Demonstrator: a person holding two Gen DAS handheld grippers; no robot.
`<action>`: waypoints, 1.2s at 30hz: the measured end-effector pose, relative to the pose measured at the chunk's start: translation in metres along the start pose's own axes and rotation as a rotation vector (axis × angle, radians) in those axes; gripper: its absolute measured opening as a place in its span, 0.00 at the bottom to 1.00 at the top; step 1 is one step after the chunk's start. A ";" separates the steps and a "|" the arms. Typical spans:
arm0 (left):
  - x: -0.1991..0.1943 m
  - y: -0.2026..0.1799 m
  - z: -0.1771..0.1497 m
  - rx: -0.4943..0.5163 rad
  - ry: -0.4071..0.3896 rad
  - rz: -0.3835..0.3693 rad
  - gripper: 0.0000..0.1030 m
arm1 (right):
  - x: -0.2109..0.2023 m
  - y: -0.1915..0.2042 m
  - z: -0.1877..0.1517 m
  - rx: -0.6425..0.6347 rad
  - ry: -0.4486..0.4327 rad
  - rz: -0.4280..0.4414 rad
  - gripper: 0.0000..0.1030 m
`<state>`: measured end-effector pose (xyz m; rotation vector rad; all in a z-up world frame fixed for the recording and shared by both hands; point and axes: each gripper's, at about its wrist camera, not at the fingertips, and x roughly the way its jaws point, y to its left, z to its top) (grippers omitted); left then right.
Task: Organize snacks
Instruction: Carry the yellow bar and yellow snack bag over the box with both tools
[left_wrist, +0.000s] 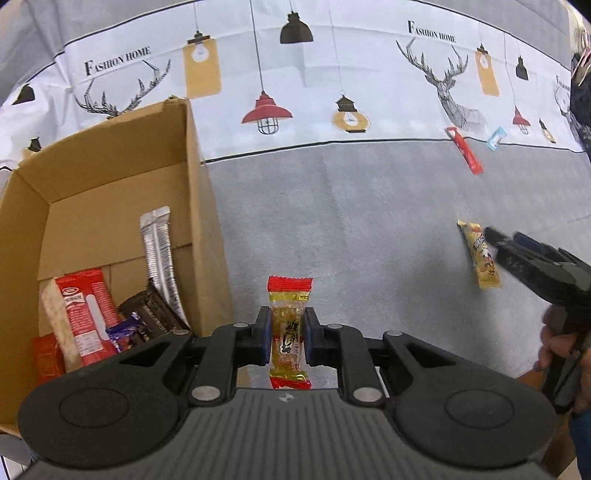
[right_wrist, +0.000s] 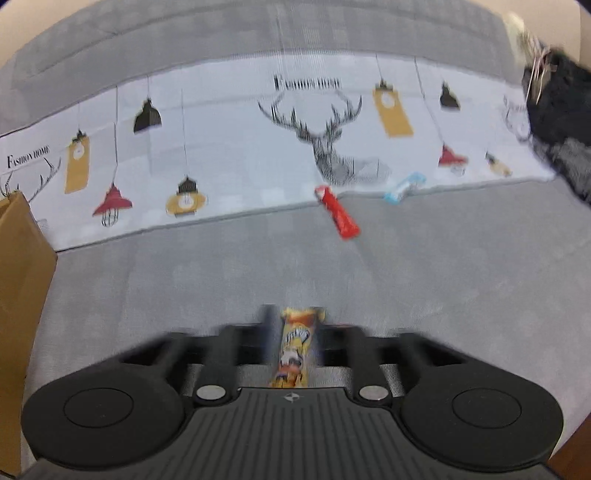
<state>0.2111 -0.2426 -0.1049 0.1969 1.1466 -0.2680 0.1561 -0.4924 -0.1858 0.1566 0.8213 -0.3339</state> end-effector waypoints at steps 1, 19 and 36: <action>-0.001 0.002 0.000 -0.004 -0.002 0.001 0.18 | 0.008 0.001 -0.001 -0.016 0.020 0.004 0.64; -0.087 0.038 -0.019 -0.078 -0.099 -0.057 0.18 | -0.115 0.032 -0.004 0.052 -0.085 0.154 0.14; -0.190 0.150 -0.164 -0.246 -0.229 0.035 0.18 | -0.317 0.192 -0.087 -0.287 -0.140 0.533 0.14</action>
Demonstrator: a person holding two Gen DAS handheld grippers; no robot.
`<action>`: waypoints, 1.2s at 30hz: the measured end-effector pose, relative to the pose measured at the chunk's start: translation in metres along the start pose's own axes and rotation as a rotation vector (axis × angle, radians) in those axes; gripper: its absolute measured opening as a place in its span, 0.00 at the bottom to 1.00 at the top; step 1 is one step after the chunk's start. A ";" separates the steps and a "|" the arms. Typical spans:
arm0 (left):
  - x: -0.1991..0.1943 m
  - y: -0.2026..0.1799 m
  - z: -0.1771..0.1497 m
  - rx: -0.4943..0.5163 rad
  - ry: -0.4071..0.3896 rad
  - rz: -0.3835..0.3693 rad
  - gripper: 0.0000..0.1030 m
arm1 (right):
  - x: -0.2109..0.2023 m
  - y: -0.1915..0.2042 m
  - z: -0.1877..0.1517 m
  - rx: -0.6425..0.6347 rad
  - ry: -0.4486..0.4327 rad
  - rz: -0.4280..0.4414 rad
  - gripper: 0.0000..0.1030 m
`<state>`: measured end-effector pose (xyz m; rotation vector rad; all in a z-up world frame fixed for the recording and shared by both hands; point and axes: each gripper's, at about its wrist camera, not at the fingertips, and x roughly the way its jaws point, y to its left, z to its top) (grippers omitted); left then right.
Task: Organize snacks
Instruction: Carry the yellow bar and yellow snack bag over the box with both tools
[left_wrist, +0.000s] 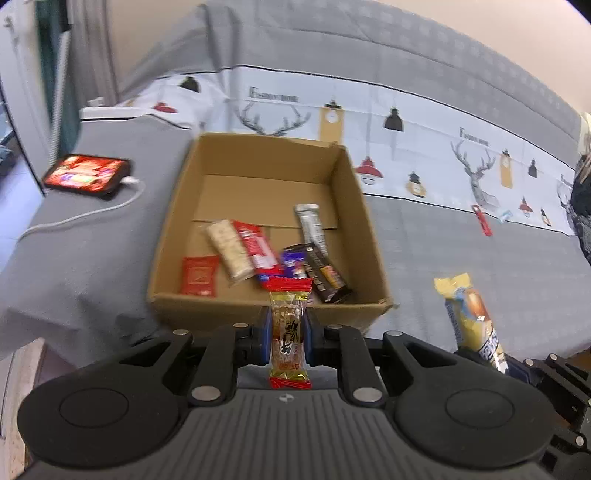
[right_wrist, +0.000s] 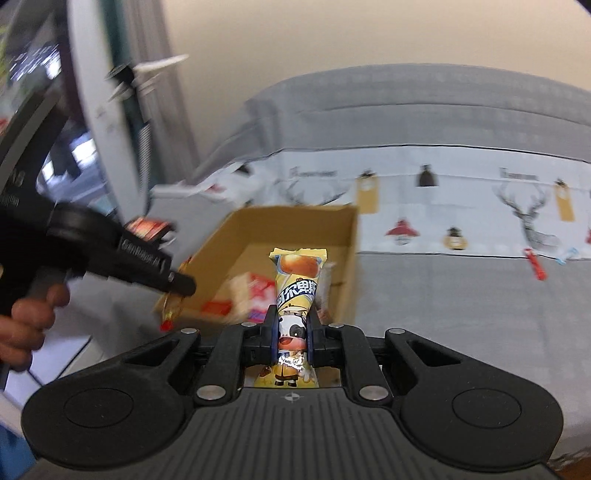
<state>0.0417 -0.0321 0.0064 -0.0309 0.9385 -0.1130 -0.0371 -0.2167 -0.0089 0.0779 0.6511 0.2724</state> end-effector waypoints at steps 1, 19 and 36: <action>-0.003 0.005 -0.004 -0.004 -0.005 0.005 0.18 | -0.003 0.008 -0.001 -0.020 0.001 0.003 0.14; -0.020 0.028 -0.029 -0.029 -0.044 -0.021 0.18 | -0.016 0.044 -0.002 -0.138 -0.012 -0.027 0.14; -0.008 0.026 -0.030 -0.027 -0.017 -0.014 0.18 | -0.006 0.039 -0.003 -0.123 0.019 -0.021 0.14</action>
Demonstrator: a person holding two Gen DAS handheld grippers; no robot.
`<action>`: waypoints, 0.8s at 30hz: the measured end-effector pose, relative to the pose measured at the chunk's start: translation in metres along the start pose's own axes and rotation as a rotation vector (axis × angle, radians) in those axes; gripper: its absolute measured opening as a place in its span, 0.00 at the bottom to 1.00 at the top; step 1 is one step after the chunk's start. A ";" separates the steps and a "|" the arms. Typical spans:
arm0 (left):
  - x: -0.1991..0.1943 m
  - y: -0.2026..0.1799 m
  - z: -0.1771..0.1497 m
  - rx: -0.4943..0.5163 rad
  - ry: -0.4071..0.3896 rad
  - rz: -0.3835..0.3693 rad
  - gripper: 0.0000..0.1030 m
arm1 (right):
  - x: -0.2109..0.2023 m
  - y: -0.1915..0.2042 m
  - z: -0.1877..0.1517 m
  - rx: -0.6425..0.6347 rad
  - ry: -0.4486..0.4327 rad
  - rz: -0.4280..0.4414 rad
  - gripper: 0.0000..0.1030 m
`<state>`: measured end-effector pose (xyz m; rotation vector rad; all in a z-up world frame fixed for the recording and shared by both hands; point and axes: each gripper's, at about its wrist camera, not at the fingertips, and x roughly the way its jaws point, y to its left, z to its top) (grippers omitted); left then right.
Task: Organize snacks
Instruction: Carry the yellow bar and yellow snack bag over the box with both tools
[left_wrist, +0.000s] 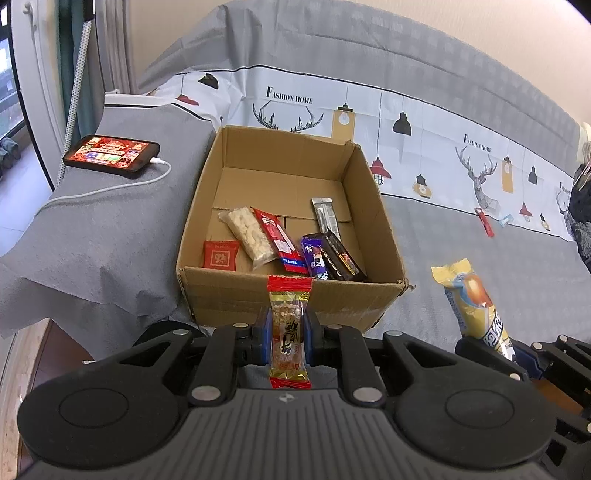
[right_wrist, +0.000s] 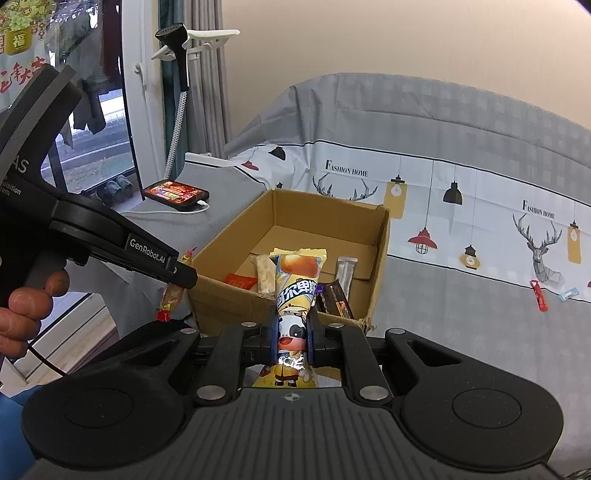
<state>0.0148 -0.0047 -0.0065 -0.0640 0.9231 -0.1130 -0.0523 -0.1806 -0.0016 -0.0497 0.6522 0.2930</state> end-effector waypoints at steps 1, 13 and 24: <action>0.001 0.000 0.000 0.000 0.003 -0.001 0.18 | 0.001 0.000 0.000 0.002 0.002 0.000 0.14; 0.017 0.001 0.005 -0.005 0.033 -0.002 0.18 | 0.013 -0.002 -0.001 0.016 0.039 -0.006 0.14; 0.035 0.005 0.013 -0.011 0.058 -0.009 0.18 | 0.031 -0.006 0.002 0.036 0.070 -0.024 0.14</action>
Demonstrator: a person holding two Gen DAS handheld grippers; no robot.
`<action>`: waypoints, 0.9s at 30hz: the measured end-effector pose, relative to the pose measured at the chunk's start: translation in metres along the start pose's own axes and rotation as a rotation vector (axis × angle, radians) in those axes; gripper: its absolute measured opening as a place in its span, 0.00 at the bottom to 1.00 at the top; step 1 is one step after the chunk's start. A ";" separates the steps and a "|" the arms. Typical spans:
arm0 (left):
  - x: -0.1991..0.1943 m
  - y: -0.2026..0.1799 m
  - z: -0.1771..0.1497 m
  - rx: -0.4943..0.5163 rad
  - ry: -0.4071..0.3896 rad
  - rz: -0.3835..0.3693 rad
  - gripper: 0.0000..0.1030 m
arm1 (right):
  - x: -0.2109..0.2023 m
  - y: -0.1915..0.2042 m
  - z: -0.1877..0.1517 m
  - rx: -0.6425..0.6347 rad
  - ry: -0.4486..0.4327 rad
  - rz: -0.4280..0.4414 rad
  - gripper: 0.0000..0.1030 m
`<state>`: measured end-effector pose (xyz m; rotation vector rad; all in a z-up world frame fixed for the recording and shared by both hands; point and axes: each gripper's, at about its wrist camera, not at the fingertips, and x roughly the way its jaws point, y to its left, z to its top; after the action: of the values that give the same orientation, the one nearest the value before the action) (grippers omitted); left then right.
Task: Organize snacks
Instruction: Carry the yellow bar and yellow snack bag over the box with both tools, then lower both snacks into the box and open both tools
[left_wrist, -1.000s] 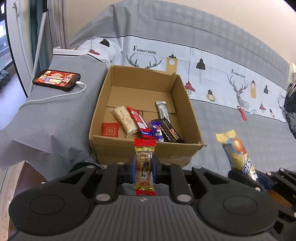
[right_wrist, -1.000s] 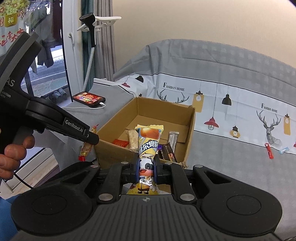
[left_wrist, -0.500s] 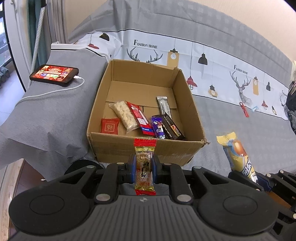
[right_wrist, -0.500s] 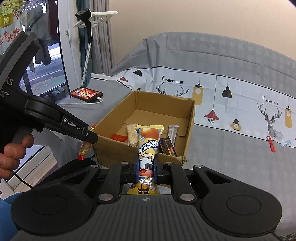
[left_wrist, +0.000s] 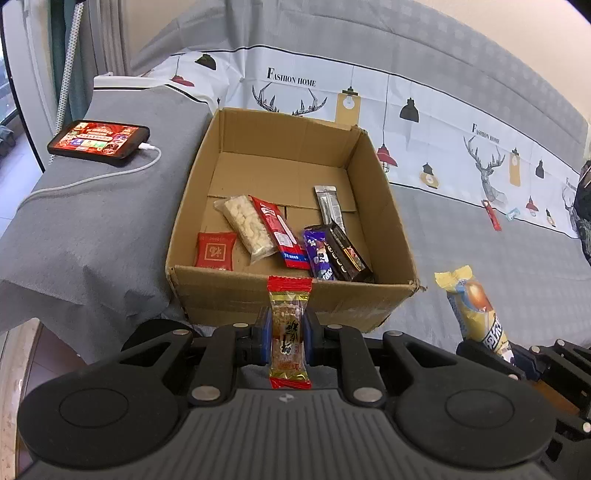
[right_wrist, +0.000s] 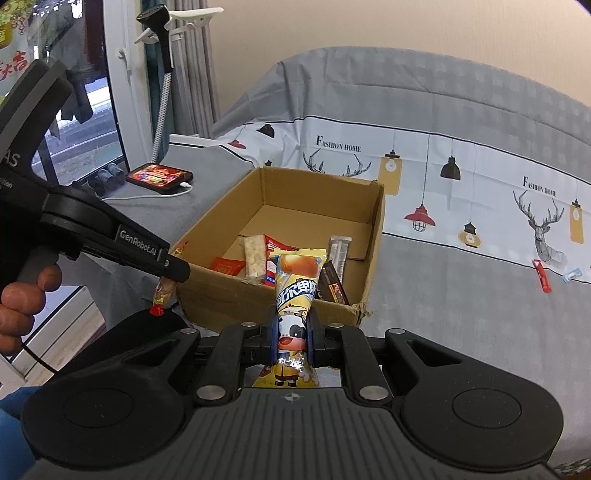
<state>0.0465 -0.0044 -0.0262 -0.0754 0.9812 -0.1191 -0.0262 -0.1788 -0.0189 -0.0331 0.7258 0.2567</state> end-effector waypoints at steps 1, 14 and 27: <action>0.001 0.001 0.002 0.000 0.000 -0.001 0.18 | 0.002 -0.001 0.001 0.003 0.001 -0.002 0.14; 0.021 0.025 0.070 -0.062 -0.049 0.023 0.18 | 0.056 -0.020 0.042 0.023 -0.016 -0.012 0.14; 0.095 0.023 0.122 -0.078 0.041 0.009 0.18 | 0.143 -0.042 0.085 0.053 0.001 0.008 0.14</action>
<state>0.2022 0.0071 -0.0397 -0.1400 1.0269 -0.0743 0.1421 -0.1777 -0.0521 0.0204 0.7334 0.2454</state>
